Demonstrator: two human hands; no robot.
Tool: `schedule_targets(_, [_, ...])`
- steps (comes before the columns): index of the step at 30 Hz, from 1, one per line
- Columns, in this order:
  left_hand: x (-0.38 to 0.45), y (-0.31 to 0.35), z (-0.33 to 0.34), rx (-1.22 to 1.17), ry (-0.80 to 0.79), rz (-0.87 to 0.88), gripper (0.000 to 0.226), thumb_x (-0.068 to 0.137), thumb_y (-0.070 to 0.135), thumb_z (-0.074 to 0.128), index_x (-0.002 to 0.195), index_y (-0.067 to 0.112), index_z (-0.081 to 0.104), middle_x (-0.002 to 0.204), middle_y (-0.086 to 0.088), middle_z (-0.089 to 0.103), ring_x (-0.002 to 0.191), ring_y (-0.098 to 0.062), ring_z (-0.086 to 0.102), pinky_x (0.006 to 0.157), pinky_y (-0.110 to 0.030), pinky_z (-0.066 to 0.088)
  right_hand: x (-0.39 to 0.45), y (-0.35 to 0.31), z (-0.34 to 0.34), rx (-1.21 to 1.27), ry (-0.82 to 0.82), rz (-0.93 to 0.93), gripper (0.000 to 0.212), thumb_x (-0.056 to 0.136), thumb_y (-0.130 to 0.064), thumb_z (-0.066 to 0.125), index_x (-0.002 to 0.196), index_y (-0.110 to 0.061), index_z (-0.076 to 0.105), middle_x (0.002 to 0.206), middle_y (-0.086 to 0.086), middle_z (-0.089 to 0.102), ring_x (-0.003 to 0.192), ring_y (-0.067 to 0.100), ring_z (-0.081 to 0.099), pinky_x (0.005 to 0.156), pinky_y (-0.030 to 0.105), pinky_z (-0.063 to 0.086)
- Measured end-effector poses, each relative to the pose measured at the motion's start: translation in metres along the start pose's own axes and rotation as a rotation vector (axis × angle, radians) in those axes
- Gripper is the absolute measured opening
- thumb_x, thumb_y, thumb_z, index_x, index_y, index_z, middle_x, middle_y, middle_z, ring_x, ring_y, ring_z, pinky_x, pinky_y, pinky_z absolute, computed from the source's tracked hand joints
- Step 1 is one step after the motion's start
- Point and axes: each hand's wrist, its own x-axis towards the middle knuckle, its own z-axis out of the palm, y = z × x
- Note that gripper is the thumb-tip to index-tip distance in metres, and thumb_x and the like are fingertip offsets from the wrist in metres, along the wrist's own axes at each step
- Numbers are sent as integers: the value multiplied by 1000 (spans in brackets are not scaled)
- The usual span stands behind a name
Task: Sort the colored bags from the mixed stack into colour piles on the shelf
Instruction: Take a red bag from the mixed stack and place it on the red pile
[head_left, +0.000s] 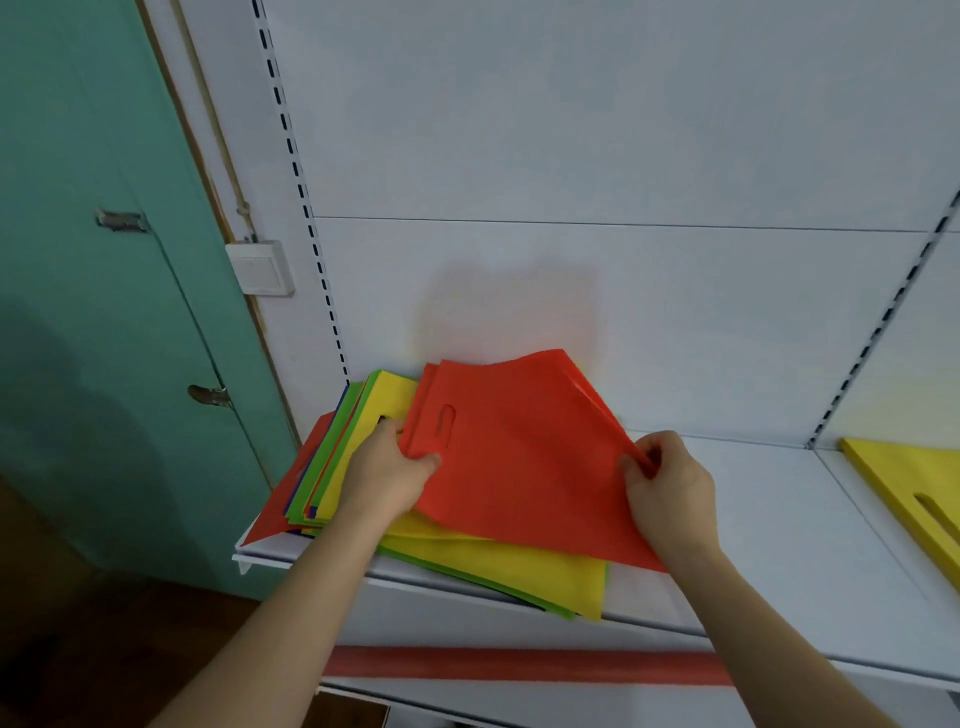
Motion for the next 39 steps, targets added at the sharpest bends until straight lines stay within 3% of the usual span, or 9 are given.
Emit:
schedule_targets(3, [9,-1,4,-42,-27,56,41,89,22,78,125,28,60,108,5,74,90,-18,73,83,-47,61,2,-1,-6,-11,55,-124,11,98,-25,69,108,-24,64,92,-7,67,83,18,60,76,33,42])
schedule_targets(8, [15,-14,1,-211,2,103,24,92,17,72,103,34,58,98,12,74,91,-12,72,88,-51,60,4,-13,-15,119,191,-88,13,101,-43,61,93,-41,51,76,-16,63,74,-5,59,60,31,40])
schedule_targets(14, [21,-2,-6,-330,-30,289,9,104,30,64,110,36,65,99,14,74,91,-7,71,83,-40,58,-7,-20,-12,209,204,-54,26,92,-60,59,103,-39,49,84,-13,67,76,3,63,63,35,48])
schedule_targets(19, [17,1,6,-283,-2,339,10,109,29,53,106,29,63,90,10,70,80,-3,64,67,-32,46,-12,-19,-12,139,202,-31,11,101,-31,62,101,-35,51,82,-12,66,78,20,65,67,38,45])
schedule_targets(24, [20,17,18,-335,52,381,11,110,31,51,108,25,60,89,12,66,80,0,62,59,-17,38,-26,-23,-42,239,411,50,37,96,-35,71,122,-43,47,103,-20,68,95,6,67,83,39,52])
schedule_targets(27, [11,39,39,-434,24,422,14,110,36,49,105,27,59,86,10,66,74,1,62,56,-11,41,-39,-23,-69,257,536,50,48,93,-34,75,122,-54,42,102,-26,70,94,-2,67,80,33,50])
schedule_targets(31, [-8,67,82,-492,-60,464,27,113,38,40,97,26,58,80,5,64,70,-3,59,54,-16,39,-58,-10,-110,235,662,75,42,95,-35,63,127,-50,41,103,-16,74,88,5,71,76,38,51])
schedule_targets(35, [-36,97,129,-514,-75,508,12,111,30,49,104,26,58,88,24,69,82,1,64,70,-16,43,-86,22,-163,142,786,163,31,92,-40,59,112,-54,41,108,-20,68,93,-3,69,83,43,56])
schedule_targets(39, [-81,132,172,-582,-136,574,17,106,26,59,122,32,59,94,9,75,91,-11,71,79,-35,53,-122,66,-228,-77,845,179,11,95,-42,55,103,-46,48,100,-34,63,88,-8,63,76,36,49])
